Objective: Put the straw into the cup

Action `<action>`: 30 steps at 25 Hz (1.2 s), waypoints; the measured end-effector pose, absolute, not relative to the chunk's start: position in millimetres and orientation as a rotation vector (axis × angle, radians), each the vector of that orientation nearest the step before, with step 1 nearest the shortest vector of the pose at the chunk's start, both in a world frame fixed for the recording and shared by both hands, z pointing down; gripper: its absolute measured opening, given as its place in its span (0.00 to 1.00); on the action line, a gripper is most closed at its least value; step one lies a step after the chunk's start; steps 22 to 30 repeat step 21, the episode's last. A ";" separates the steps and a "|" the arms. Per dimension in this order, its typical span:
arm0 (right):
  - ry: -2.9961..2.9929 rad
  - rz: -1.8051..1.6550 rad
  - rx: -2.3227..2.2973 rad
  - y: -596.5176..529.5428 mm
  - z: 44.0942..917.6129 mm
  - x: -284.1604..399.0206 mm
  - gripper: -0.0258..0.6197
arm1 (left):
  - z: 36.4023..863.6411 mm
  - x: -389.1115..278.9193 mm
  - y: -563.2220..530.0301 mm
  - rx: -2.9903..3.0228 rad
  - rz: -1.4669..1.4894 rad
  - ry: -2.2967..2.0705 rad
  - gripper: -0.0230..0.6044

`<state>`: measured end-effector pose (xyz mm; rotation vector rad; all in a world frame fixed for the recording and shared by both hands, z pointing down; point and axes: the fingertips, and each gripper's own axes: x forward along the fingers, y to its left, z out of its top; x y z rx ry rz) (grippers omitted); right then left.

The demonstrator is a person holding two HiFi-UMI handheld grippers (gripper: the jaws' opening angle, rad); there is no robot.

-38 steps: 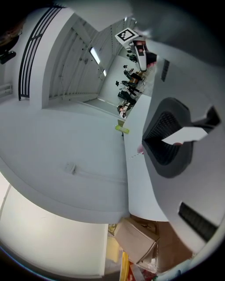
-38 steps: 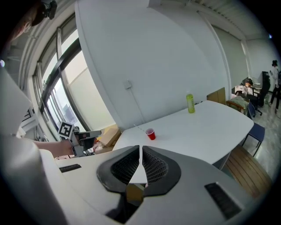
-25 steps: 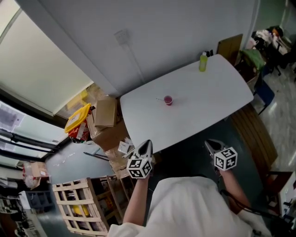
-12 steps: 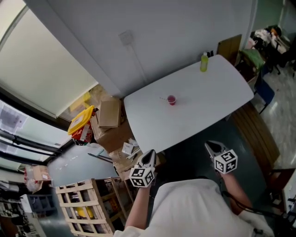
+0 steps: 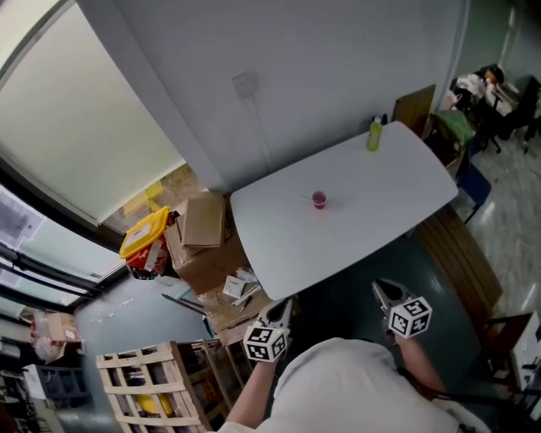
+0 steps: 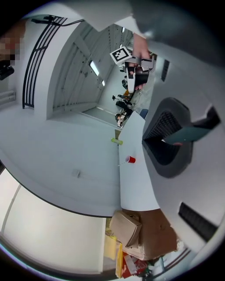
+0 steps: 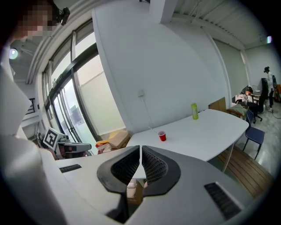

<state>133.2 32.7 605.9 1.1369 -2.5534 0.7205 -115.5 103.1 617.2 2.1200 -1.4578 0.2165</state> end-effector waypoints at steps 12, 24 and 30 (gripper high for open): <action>-2.552 0.703 1.163 31.8 598.1 120.6 0.11 | 603.2 -117.8 90.6 2.158 0.180 -1.429 0.04; -2.554 0.702 1.157 31.7 594.3 118.3 0.11 | 600.1 -119.8 84.3 2.161 0.183 -1.427 0.04; -2.554 0.702 1.157 31.7 594.3 118.3 0.11 | 600.1 -119.8 84.3 2.161 0.183 -1.427 0.04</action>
